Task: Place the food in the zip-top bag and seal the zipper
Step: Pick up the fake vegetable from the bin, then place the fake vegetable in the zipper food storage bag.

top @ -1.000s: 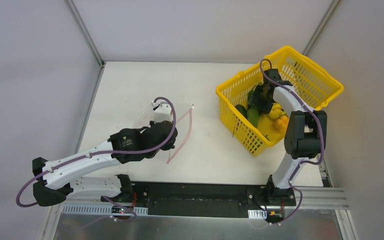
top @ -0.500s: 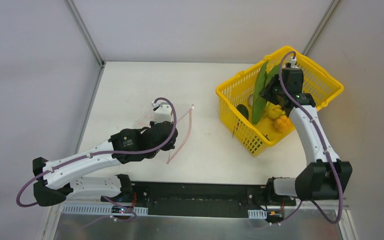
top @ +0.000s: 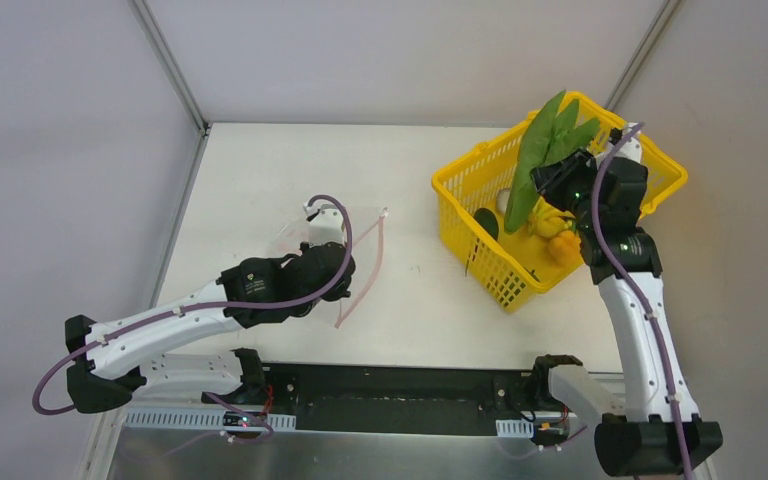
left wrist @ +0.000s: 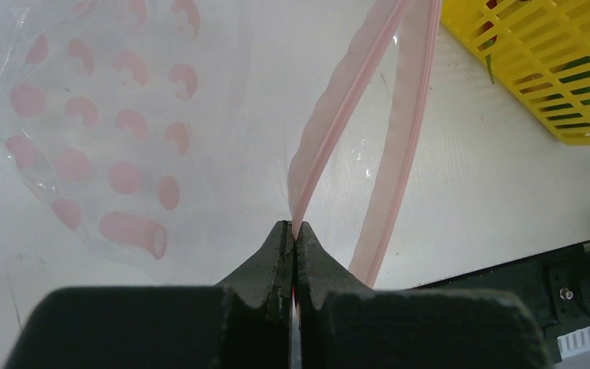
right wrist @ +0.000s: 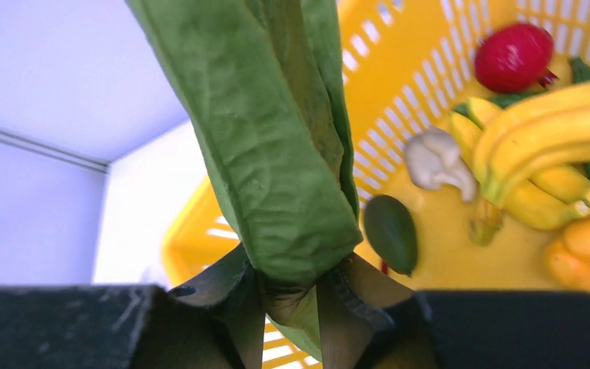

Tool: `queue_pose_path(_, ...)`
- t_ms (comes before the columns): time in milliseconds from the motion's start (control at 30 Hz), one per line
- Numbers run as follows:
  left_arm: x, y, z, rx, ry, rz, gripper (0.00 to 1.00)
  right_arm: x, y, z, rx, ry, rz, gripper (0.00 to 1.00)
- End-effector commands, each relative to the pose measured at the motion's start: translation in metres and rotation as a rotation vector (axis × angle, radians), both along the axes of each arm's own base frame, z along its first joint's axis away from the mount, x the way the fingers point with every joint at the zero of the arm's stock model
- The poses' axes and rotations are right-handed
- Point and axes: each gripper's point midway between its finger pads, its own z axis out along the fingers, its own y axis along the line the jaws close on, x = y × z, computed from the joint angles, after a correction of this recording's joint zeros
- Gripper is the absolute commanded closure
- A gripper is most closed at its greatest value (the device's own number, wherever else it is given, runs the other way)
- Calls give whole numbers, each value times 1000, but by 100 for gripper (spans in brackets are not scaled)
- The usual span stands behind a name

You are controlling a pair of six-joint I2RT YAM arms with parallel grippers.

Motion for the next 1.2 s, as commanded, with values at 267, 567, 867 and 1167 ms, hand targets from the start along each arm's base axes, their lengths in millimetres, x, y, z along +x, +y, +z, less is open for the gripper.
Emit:
queue_pose_path(267, 0, -23, 24, -163, 13, -52, 100, -55, 87, 125, 385, -388, 453, 82)
queue_pose_path(567, -4, -38, 54, -286, 31, -68, 100, -96, 161, 142, 414, -539, 656, 85)
queue_pose_path(867, -8, -49, 66, -331, 87, -69, 100, -137, 222, 148, 390, -709, 809, 87)
queue_pose_path(1167, -10, -55, 71, -388, 88, -79, 100, -140, 256, 125, 317, -768, 827, 88)
